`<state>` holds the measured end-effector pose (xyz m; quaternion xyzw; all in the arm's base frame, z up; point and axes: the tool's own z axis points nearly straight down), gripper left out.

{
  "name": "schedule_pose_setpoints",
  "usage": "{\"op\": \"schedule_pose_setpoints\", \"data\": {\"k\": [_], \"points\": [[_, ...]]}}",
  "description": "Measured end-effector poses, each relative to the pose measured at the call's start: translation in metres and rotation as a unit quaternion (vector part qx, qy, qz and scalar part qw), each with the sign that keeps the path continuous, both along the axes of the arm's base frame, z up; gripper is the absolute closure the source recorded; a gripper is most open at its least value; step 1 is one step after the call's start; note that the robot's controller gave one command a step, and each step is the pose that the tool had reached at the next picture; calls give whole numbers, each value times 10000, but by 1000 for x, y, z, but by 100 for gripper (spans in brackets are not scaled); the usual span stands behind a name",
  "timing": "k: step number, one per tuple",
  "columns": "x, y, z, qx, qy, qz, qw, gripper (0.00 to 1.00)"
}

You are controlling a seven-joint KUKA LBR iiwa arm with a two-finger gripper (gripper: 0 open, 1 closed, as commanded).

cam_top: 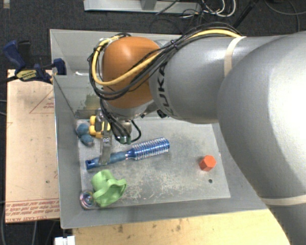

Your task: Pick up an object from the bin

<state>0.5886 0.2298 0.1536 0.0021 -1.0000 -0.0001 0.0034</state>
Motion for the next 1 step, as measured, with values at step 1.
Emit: {"op": "schedule_pose_setpoints", "data": {"k": [1], "points": [[-30, -110, -86, -2, -14, 1315, 9913, 0]]}}
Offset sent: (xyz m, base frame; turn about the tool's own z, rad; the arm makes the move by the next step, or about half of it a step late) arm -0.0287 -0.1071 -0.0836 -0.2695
